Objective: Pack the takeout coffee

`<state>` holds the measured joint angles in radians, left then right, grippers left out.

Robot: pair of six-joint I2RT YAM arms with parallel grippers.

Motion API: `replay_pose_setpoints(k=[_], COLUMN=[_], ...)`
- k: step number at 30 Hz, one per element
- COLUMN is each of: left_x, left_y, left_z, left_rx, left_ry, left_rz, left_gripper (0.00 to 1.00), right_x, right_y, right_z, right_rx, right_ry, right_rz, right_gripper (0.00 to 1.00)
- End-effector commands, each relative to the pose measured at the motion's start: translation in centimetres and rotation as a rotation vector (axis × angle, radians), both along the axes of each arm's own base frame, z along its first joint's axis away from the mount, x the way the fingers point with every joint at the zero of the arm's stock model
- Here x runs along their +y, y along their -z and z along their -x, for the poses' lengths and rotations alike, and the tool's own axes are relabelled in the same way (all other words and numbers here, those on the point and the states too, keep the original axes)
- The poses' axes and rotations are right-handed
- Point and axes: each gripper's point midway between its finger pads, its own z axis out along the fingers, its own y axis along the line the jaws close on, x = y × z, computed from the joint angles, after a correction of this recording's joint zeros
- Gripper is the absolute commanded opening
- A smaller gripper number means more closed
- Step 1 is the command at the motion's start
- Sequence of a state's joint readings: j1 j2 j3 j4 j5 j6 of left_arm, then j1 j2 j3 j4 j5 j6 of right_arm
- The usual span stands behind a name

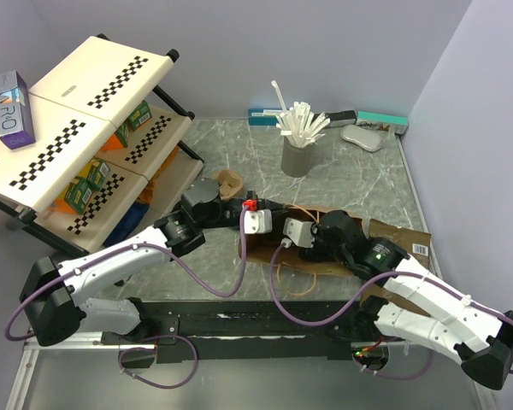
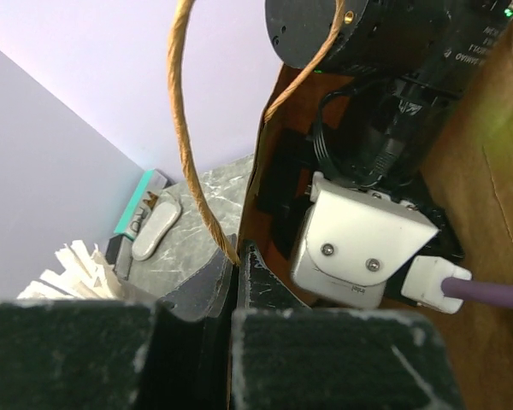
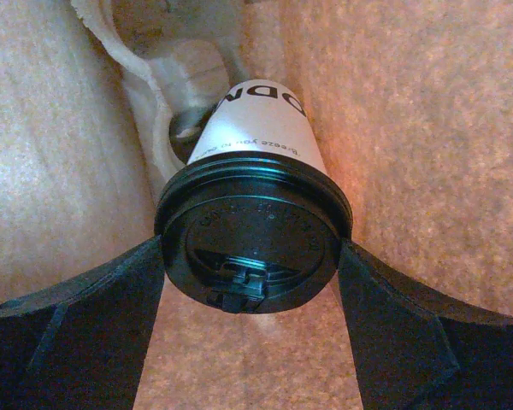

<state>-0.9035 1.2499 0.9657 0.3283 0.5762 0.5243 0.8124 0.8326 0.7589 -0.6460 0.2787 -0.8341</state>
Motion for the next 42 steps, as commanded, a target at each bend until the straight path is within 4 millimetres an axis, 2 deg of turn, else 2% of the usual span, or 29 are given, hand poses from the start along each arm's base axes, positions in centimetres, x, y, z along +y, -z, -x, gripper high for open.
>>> replay_pose_setpoints(k=[1, 5, 10, 15, 24, 29, 37, 39, 40, 41, 42], left_x=[0.2, 0.0, -0.4, -0.6, -0.5, -0.4, 0.0, 0.1, 0.0, 0.1, 0.1], left_y=[-4.0, -3.9, -3.6, -2.9, -3.1, -3.0, -3.3, -3.0, -3.0, -3.2, -3.4], left_z=[1.1, 1.5, 1.5, 1.7, 1.6, 1.5, 1.9, 1.8, 1.6, 1.4, 1.1], left_rx=[-0.113, -0.102, -0.136, -0.147, -0.192, -0.205, -0.167, -0.139, -0.123, -0.105, -0.053], left_ry=[0.011, 0.012, 0.011, 0.027, 0.02, 0.015, 0.039, 0.037, 0.029, 0.017, 0.003], left_rz=[0.104, 0.094, 0.068, 0.044, 0.04, 0.046, 0.074, 0.068, 0.068, 0.075, 0.087], left_gripper=[0.01, 0.01, 0.01, 0.01, 0.01, 0.01, 0.01, 0.07, 0.28, 0.4, 0.47], right_x=[0.0, -0.7, -1.0, 0.2, -0.1, -1.1, -0.8, -0.4, -0.4, -0.4, -0.3], right_y=[0.8, 0.4, -1.1, -2.2, 0.0, 1.2, 2.7, 2.8, 3.3, 3.4, 3.5], right_z=[0.8, 1.6, 2.1, 2.7, 4.5, 3.9, 3.5, 3.4, 3.5, 3.5, 3.4], right_rx=[0.061, 0.09, 0.109, 0.156, 0.318, 0.307, 0.298, 0.297, 0.303, 0.305, 0.305], right_ry=[0.019, 0.034, 0.057, 0.028, 0.042, 0.082, 0.073, 0.061, 0.061, 0.056, 0.053], right_rz=[-0.03, -0.023, -0.044, -0.089, -0.021, 0.052, 0.053, 0.04, 0.044, 0.042, 0.043], right_gripper=[0.0, 0.0, 0.0, 0.0, 0.0, 0.0, 0.0, 0.0, 0.0, 0.0, 0.0])
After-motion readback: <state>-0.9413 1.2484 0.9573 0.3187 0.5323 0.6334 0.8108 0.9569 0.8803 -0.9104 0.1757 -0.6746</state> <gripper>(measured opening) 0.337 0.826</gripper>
